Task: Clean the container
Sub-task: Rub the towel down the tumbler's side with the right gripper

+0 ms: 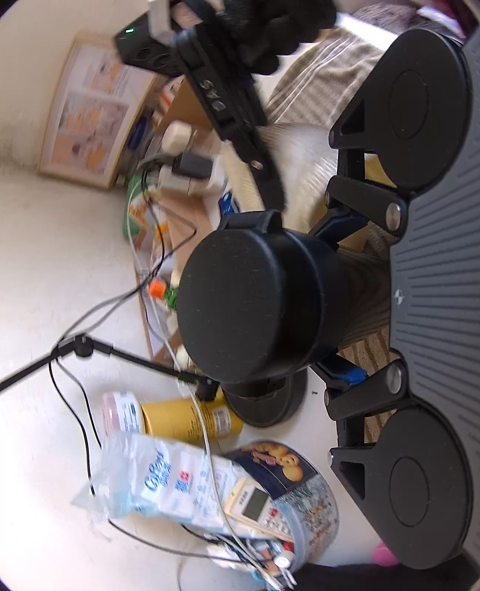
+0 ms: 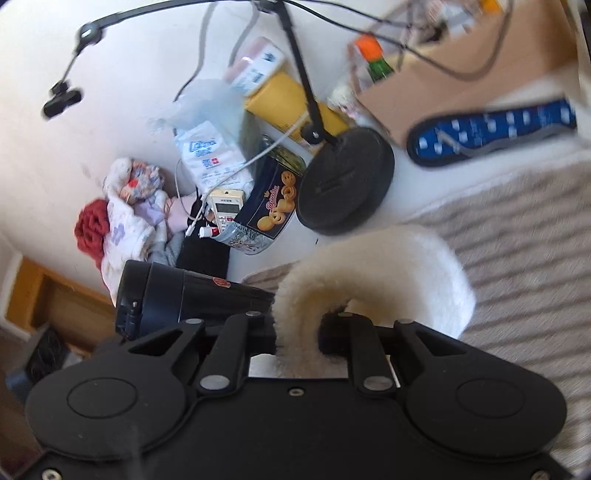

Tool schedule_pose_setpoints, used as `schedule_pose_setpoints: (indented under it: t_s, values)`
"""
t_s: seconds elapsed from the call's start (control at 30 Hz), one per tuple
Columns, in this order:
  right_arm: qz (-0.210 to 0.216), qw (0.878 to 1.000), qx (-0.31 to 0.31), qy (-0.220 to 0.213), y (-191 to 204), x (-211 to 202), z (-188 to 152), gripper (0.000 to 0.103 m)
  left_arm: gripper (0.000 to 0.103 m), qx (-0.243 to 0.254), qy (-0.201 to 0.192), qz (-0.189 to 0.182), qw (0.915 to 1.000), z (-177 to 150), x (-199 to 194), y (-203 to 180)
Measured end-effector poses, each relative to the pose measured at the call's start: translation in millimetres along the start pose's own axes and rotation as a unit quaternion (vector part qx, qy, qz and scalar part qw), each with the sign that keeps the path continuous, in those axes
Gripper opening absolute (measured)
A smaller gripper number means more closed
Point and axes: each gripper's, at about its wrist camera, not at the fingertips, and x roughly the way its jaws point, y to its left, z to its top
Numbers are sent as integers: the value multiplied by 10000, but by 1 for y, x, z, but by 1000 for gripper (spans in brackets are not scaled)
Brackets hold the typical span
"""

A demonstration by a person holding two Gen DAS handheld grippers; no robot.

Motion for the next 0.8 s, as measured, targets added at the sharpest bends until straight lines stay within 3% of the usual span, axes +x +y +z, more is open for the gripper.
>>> schedule_pose_setpoints:
  t_s: [0.13, 0.3, 0.67, 0.8]
  values:
    - [-124, 9954, -951, 66, 14, -18, 2, 15, 64, 215, -34, -390, 9990, 8, -7, 5]
    - [-200, 9868, -1609, 40, 24, -28, -4, 15, 64, 420, 240, -346, 9982, 7, 3, 0]
    - [1179, 9872, -1066, -107, 45, -12, 5, 15, 65, 447, 716, -95, 9964, 7, -5, -10]
    - [1395, 9881, -653, 31, 38, 1, -2, 15, 65, 538, 818, 41, 9952, 6, -10, -15]
